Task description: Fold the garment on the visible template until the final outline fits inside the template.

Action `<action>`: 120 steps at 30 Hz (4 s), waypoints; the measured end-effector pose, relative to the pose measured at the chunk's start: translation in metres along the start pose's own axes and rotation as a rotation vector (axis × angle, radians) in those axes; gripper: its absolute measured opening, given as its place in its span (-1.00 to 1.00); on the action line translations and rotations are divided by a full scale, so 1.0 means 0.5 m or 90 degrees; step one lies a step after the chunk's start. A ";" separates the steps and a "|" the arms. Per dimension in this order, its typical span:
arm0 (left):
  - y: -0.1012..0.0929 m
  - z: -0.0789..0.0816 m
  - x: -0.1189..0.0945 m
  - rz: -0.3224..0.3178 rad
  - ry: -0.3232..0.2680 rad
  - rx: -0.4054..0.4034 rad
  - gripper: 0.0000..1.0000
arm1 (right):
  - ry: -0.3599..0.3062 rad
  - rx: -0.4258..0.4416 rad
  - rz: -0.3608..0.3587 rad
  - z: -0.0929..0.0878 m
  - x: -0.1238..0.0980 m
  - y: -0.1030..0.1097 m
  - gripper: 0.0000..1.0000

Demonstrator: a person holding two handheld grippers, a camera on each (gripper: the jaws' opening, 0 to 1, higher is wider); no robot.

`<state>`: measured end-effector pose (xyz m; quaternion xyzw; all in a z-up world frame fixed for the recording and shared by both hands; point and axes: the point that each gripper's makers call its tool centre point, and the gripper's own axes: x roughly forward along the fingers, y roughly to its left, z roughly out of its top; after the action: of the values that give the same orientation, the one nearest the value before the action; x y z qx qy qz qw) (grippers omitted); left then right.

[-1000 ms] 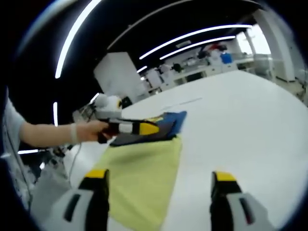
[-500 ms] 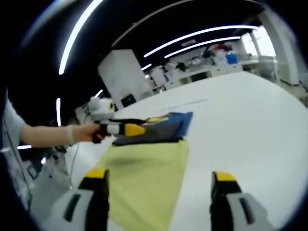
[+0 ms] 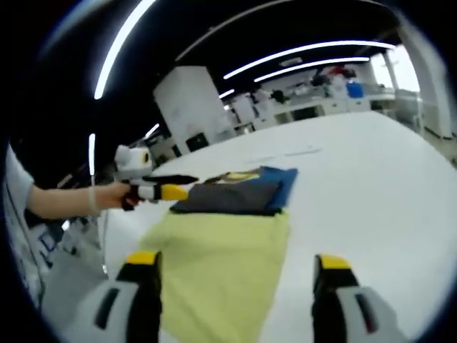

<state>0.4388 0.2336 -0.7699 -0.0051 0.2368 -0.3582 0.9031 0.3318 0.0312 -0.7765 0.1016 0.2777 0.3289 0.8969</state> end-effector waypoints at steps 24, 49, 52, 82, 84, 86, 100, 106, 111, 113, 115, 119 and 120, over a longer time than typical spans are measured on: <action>0.031 -0.115 -0.265 0.066 0.011 -0.043 0.66 | 0.017 -0.038 0.000 0.002 -0.013 0.012 0.72; -0.004 -0.237 -0.393 0.092 0.079 -0.109 0.37 | 0.093 -0.058 -0.008 -0.080 -0.073 0.004 0.42; -0.013 -0.250 -0.405 0.093 0.093 -0.118 0.31 | 0.111 -0.058 -0.006 -0.102 -0.080 0.004 0.28; -0.115 -0.382 -0.439 0.026 0.226 -0.244 -0.54 | 0.219 0.022 -0.006 -0.219 -0.115 0.002 -0.57; -0.107 -0.383 -0.436 0.032 0.222 -0.260 -0.58 | 0.221 0.027 -0.004 -0.220 -0.115 0.004 -0.63; -0.104 -0.384 -0.437 0.035 0.223 -0.267 -0.62 | 0.223 0.036 -0.002 -0.222 -0.114 0.006 -0.69; -0.106 -0.399 -0.438 0.038 0.229 -0.333 -1.00 | 0.218 0.117 0.013 -0.224 -0.106 0.010 -1.00; -0.118 -0.380 -0.444 0.021 0.209 -0.359 -1.00 | 0.190 0.169 0.046 -0.192 -0.139 0.032 -1.00; -0.125 -0.373 -0.467 0.007 0.208 -0.370 -1.00 | 0.186 0.194 0.060 -0.184 -0.170 0.054 -1.00; -0.135 -0.369 -0.480 -0.005 0.209 -0.380 -1.00 | 0.188 0.204 0.063 -0.185 -0.180 0.061 -1.00; -0.155 -0.363 -0.491 -0.015 0.212 -0.391 -1.00 | 0.191 0.216 0.066 -0.190 -0.194 0.071 -1.00; -0.175 -0.359 -0.510 -0.027 0.222 -0.400 -1.00 | 0.197 0.226 0.074 -0.196 -0.216 0.085 -1.00; -0.180 -0.357 -0.514 -0.029 0.223 -0.402 -1.00 | 0.197 0.230 0.074 -0.196 -0.220 0.088 -1.00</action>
<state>0.1414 0.3625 -0.8035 -0.2279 0.4866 -0.2831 0.7944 0.1836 -0.0065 -0.7936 0.2247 0.4600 0.3367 0.7903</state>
